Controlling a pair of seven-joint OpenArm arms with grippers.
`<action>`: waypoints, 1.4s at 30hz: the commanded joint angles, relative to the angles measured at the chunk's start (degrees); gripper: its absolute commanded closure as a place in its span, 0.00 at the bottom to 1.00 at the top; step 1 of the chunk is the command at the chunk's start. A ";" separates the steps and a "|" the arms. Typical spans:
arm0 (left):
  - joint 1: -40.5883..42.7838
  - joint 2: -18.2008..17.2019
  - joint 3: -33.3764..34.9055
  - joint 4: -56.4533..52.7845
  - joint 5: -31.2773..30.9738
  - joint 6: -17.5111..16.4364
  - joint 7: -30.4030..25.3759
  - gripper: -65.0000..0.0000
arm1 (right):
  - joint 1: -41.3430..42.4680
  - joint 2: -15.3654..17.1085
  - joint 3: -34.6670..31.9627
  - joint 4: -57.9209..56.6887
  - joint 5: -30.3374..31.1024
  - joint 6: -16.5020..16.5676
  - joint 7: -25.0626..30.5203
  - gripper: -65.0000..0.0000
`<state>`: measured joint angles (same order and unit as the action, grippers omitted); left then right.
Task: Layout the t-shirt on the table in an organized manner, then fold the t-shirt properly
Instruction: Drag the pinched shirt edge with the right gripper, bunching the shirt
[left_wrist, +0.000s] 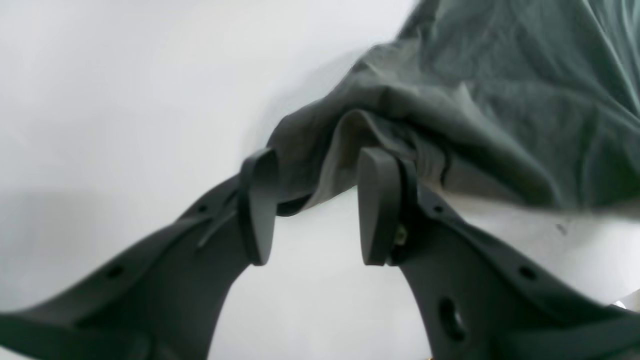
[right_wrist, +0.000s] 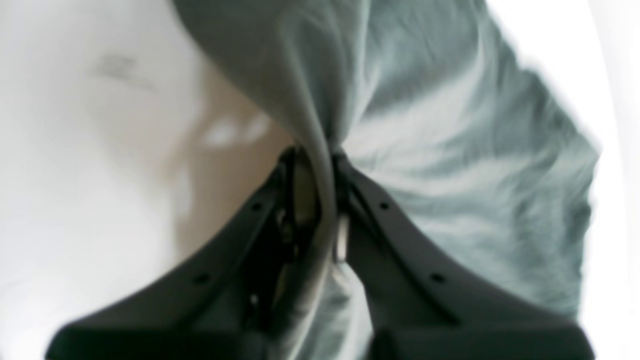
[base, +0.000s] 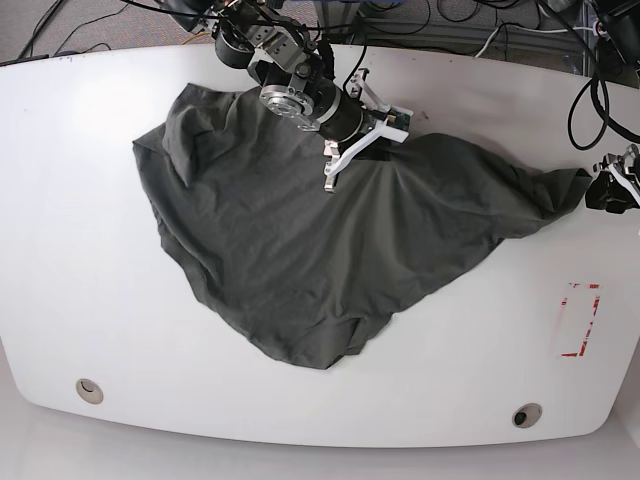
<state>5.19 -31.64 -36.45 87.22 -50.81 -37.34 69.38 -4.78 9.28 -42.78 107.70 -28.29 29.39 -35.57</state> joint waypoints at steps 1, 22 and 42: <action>-0.49 -1.55 -0.34 1.00 -0.84 -0.06 -1.12 0.62 | 0.95 -2.20 0.37 5.31 1.35 4.24 -2.10 0.99; -0.40 -1.81 3.88 3.02 -0.84 -0.06 -0.86 0.62 | 27.06 -6.42 26.48 -24.49 34.05 10.61 -19.77 0.79; -0.75 -1.55 7.92 6.19 -0.84 -0.06 -0.86 0.62 | 10.62 -0.18 26.21 7.07 38.36 10.61 -24.16 0.00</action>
<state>5.10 -31.90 -28.05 92.68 -50.74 -37.34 69.54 7.07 9.04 -16.69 109.32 10.59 39.90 -60.51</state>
